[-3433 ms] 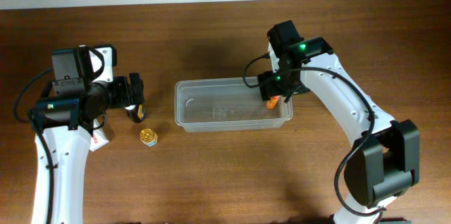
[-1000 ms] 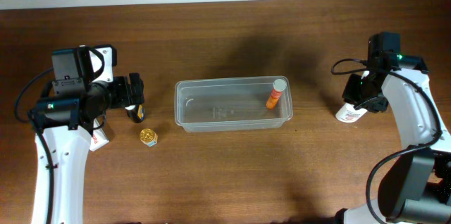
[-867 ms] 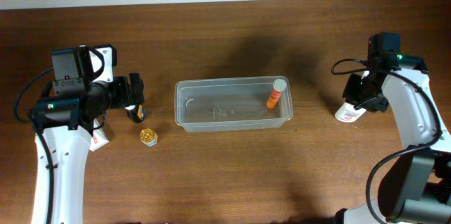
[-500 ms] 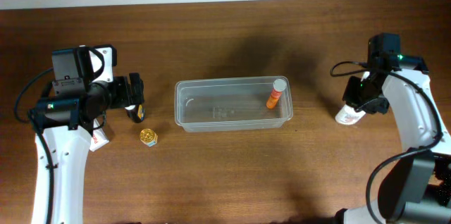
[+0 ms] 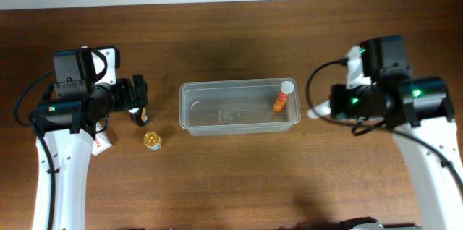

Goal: Pack container
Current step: 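Lift the pump bottle into the container's right end and release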

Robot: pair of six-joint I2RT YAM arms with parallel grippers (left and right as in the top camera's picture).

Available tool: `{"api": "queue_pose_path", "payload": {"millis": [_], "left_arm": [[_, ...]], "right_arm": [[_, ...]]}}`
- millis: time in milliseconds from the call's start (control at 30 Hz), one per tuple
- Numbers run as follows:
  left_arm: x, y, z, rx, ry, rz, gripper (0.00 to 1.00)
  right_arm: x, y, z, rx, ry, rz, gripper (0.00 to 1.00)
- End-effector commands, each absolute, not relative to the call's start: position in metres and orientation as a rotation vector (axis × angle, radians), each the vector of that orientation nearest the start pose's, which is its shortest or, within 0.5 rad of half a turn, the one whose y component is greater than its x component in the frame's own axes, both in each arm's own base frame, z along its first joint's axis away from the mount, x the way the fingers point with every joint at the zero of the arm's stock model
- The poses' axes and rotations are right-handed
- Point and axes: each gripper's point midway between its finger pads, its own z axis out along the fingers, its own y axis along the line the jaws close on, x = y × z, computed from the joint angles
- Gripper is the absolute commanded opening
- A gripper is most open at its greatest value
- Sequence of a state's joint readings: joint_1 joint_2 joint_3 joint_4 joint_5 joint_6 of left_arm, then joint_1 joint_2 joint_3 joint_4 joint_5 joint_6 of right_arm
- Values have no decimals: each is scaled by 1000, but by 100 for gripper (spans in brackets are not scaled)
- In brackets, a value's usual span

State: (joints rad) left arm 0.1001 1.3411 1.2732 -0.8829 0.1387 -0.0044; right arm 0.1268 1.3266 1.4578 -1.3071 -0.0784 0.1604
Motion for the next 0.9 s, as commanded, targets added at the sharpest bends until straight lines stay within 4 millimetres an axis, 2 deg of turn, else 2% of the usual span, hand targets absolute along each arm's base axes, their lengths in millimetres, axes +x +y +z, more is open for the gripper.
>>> {"api": "queue_pose_path", "payload": {"millis": [0, 133, 333, 633, 867], "left_arm": [[354, 13, 223, -88, 2494, -132, 99], [354, 13, 223, -88, 2494, -132, 99], [354, 13, 222, -88, 2494, -132, 100], [354, 13, 223, -88, 2494, -132, 99], [354, 13, 223, -88, 2494, -132, 99]], "right_arm": [[281, 77, 238, -99, 2747, 235, 20], [288, 101, 226, -231, 2765, 231, 20], [303, 118, 198, -295, 2827, 208, 20], [321, 125, 147, -309, 2954, 168, 20], [332, 129, 125, -322, 2981, 158, 20]]}}
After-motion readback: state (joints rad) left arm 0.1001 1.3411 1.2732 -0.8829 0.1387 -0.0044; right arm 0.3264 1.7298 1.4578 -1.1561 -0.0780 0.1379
